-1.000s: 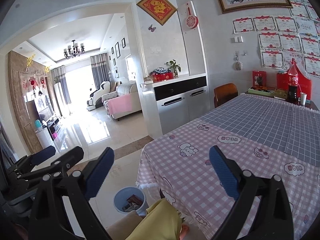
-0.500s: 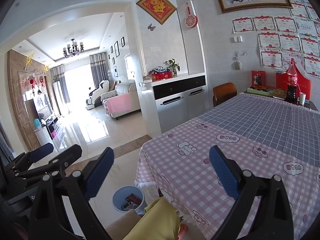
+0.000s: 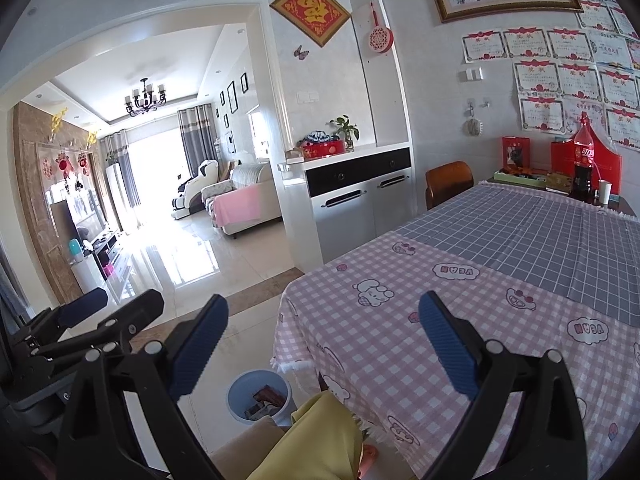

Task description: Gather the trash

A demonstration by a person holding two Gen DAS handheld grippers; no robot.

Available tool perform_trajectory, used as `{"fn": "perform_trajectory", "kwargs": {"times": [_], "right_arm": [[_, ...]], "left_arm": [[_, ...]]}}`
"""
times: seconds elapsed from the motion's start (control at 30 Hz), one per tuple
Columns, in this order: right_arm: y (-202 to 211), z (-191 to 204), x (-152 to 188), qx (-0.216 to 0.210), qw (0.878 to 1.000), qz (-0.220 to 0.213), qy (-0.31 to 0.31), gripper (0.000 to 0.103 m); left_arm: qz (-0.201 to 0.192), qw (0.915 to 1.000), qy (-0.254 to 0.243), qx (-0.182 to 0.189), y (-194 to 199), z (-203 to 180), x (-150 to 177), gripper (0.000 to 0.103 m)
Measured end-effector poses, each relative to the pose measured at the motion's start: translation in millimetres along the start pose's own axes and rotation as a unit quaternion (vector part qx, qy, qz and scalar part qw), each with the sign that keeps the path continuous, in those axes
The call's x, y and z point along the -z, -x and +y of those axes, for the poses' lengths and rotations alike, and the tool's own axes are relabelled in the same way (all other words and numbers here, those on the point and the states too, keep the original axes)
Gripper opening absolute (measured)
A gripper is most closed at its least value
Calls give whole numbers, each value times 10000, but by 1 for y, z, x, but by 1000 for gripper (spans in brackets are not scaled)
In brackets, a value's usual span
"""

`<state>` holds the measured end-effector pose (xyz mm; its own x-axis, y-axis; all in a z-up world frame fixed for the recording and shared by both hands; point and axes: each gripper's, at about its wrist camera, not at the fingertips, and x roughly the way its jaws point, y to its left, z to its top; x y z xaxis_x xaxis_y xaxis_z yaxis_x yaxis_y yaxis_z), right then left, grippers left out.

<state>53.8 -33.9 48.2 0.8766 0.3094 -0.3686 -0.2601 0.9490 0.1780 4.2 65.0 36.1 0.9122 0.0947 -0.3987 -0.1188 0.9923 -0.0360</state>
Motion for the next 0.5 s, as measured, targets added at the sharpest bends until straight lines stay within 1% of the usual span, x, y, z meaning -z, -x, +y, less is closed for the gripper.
{"fn": "perform_trajectory", "kwargs": {"times": [0.5], "right_arm": [[3, -1, -1, 1, 10000, 21, -16, 95]], "left_arm": [[-22, 10000, -16, -30, 5, 1, 2, 87]]}}
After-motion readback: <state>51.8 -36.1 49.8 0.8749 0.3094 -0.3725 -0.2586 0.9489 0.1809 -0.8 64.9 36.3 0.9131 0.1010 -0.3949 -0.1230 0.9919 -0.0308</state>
